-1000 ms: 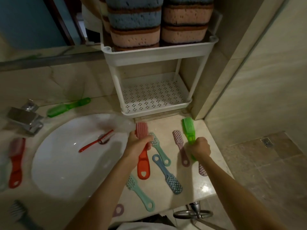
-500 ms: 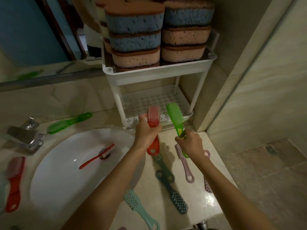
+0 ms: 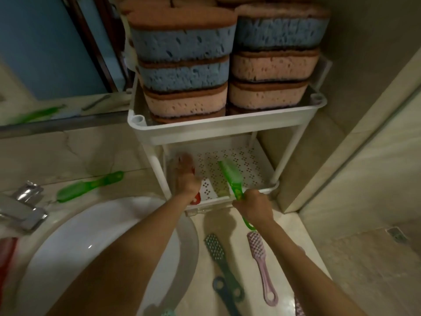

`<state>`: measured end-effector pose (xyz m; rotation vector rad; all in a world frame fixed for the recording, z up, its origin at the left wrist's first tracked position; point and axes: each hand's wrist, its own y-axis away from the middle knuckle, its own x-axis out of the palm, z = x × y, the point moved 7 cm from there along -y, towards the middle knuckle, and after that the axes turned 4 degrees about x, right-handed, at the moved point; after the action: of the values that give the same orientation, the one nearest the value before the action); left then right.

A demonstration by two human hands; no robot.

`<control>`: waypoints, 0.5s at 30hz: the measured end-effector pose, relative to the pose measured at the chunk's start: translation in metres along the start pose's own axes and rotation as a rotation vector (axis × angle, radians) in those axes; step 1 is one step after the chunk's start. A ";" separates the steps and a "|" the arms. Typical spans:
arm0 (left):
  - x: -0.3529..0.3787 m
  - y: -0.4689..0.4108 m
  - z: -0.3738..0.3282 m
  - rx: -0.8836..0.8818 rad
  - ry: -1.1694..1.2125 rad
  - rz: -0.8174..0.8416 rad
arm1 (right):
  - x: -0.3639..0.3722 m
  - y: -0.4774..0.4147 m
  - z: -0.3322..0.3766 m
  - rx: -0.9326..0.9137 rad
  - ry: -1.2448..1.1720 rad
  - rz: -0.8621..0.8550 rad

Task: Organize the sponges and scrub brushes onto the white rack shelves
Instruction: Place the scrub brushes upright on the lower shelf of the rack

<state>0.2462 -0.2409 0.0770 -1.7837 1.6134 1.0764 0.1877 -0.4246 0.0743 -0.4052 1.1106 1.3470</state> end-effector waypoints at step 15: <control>0.001 -0.021 0.018 0.018 -0.323 -0.011 | -0.006 -0.005 0.022 -0.094 0.051 -0.036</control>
<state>0.2626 -0.2235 0.0632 -1.5123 1.4108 1.2661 0.2022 -0.4116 0.0878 -0.5293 1.0797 1.3667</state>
